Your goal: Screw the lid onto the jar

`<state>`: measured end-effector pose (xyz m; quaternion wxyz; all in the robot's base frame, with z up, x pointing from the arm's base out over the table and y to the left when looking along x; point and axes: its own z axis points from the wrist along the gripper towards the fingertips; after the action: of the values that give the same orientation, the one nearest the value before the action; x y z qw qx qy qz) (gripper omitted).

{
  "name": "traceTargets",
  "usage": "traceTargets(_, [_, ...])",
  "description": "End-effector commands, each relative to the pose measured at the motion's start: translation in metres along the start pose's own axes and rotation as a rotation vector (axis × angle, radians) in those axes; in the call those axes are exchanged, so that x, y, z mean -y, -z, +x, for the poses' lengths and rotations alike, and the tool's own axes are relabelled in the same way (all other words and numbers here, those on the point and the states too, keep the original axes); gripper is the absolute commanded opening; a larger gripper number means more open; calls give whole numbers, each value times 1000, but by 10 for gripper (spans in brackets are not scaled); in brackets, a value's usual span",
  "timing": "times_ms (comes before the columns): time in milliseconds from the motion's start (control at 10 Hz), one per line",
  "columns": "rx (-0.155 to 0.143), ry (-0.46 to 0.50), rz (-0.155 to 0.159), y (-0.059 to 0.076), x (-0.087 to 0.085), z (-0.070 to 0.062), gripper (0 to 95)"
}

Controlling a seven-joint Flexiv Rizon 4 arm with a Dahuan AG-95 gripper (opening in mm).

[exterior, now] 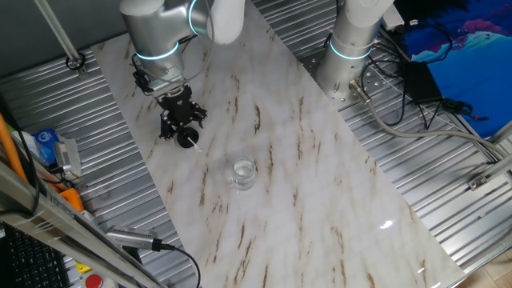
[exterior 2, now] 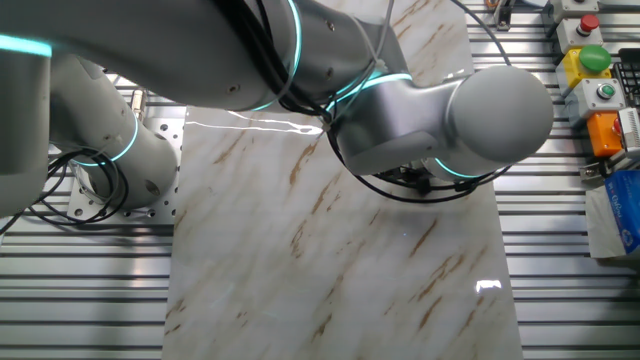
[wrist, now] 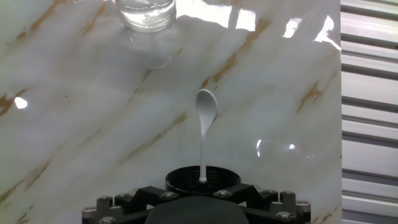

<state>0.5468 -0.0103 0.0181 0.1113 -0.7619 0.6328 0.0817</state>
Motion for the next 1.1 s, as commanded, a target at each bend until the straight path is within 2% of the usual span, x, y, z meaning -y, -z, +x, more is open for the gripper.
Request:
traceTargets(100, [13,-2,3,-2,0,0,950])
traceTargets(600, [25,-8,7,-3,0,0,950])
traceTargets(700, [27,-9,7,-3,0,0,760])
traceTargets(900, [30,-13,8,-3,0,0,760])
traceTargets(1000, [29,-17,8,-3,0,0,570])
traceTargets(1100, [29,-19,8,-3,0,0,570])
